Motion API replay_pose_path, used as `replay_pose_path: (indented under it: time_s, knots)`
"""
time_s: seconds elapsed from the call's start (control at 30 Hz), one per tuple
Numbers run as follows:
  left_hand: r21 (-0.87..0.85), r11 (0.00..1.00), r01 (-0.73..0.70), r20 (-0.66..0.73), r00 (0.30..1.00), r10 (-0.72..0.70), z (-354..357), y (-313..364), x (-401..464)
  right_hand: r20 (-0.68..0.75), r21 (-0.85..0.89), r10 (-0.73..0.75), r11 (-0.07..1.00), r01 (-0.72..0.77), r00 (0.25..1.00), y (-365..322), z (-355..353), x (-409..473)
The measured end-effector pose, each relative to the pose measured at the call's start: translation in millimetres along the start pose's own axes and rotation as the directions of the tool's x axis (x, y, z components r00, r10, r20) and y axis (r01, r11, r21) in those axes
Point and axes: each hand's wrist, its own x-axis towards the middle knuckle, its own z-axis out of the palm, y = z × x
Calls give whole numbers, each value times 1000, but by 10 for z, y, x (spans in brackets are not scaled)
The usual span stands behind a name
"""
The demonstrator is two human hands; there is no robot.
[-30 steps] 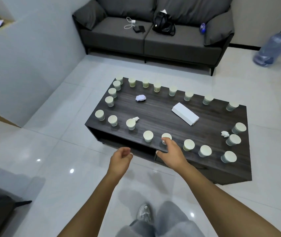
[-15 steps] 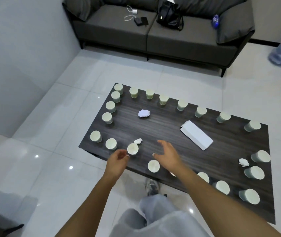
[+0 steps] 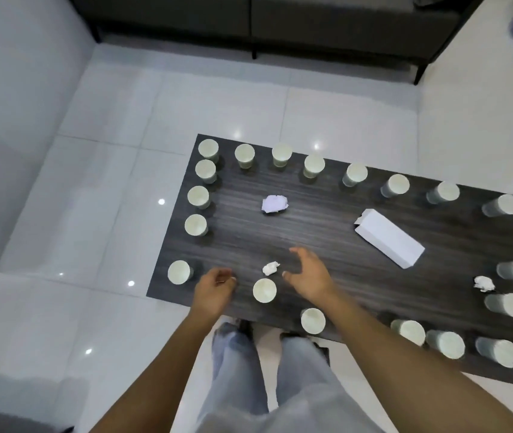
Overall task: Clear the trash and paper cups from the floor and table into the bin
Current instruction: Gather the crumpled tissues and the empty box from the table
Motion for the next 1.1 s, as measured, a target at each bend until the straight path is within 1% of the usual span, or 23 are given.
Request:
replay_pose_path:
  time_s: [0.1,0.27,0.4,0.53,0.67,0.77,0.87,1.0,1.1]
  knots:
    - [19,1000,22,8,1000,-22,-30,54,294,-27,33,72,997,-71,997,3,139,182]
    - [39,996,83,46,995,-84,102,-10,715,-27,57,207,977,-205,978,148,415,590]
    - [45,994,97,52,994,-99,271,-135,1085,-15,68,228,972,-227,973,316,686,970]
    - [42,996,77,85,993,-80,457,-308,1454,8,57,266,962,-266,964,502,1002,1333]
    - [29,997,78,101,992,-80,605,-533,1750,63,8,302,953,-303,951,635,1350,1611]
    - [27,995,94,107,990,-96,669,-687,1913,68,-66,287,957,-283,956,705,1537,1754]
    - [27,993,119,107,987,-121,714,-768,2025,56,-131,218,969,-210,974,783,1614,1817]
    - [-19,988,155,99,983,-152,739,-805,2114,12,-6,196,981,-196,981,769,1557,1805]
    - [-70,979,191,108,977,-183,754,-769,2169,-37,99,83,992,-79,996,597,1509,1753]
